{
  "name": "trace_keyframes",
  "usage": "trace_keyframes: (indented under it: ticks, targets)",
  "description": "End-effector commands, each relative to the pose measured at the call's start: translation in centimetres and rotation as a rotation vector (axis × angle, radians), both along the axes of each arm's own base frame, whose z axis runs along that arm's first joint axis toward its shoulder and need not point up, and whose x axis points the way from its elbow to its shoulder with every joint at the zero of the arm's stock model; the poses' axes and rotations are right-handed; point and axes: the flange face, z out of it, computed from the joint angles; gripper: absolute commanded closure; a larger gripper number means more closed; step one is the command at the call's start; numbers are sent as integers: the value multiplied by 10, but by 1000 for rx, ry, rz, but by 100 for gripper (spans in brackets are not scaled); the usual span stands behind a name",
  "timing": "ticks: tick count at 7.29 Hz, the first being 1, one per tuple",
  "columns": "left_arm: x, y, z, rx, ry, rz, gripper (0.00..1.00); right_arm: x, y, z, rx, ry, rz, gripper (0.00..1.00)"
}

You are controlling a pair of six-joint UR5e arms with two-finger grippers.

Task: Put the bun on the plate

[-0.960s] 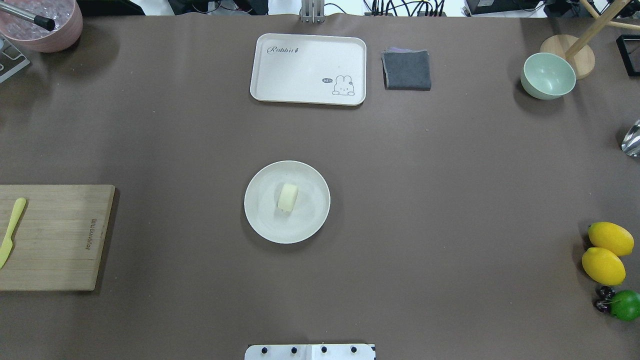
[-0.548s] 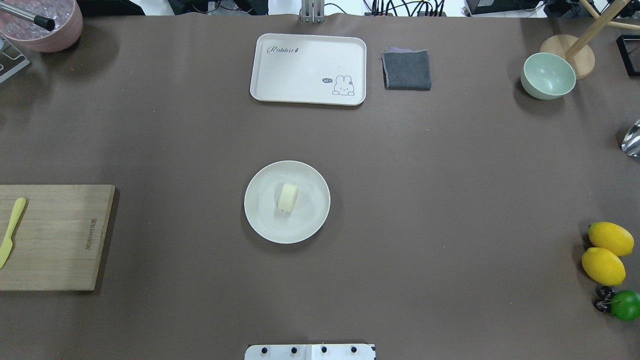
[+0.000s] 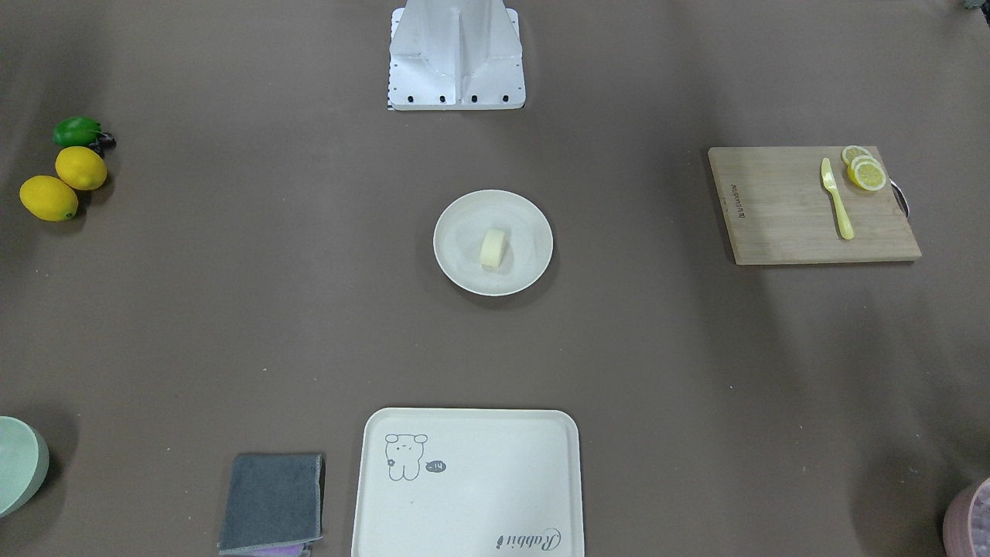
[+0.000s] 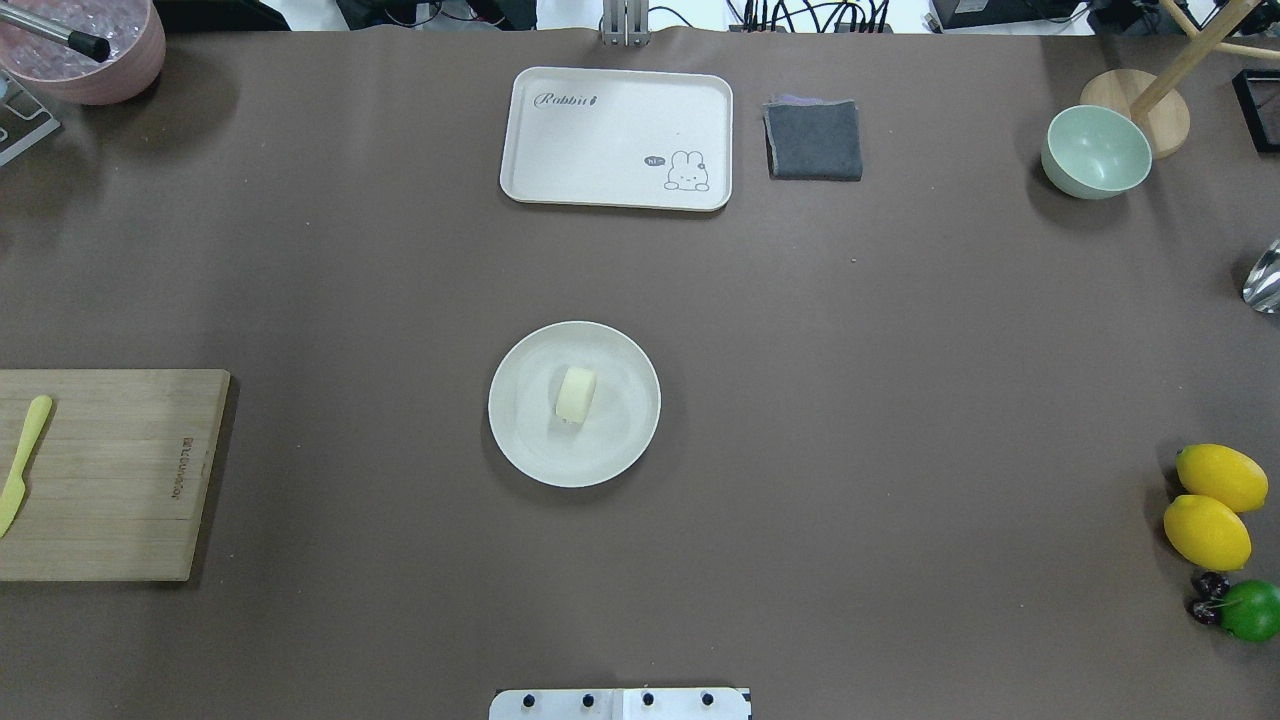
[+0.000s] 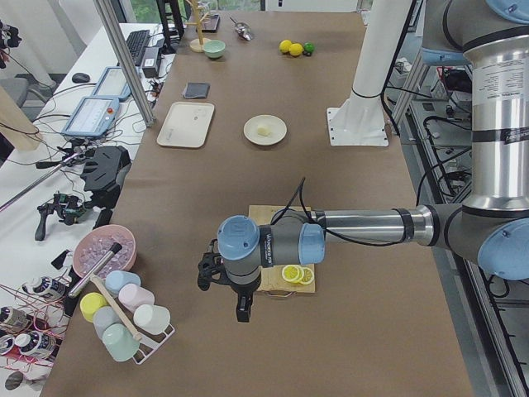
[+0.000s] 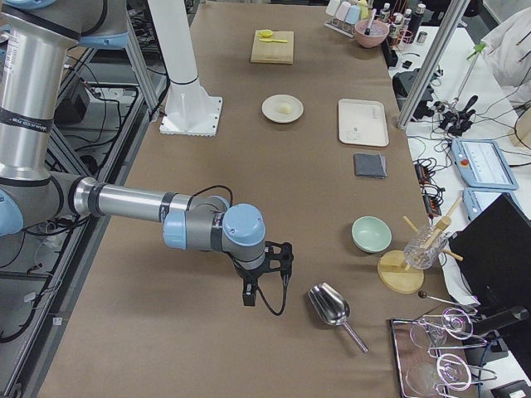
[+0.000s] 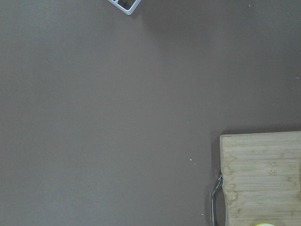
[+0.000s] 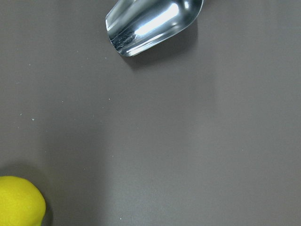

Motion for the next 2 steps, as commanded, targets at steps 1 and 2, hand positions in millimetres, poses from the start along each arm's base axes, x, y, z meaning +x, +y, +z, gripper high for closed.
trace_keyframes:
  ticks: [1, 2]
  targets:
    - [0, 0, -2, 2, -1, -1, 2, -1, 0, 2, -3, -8, -2, 0]
    - [0, 0, -2, 2, -1, -1, 2, -1, 0, 2, -4, -9, -1, 0]
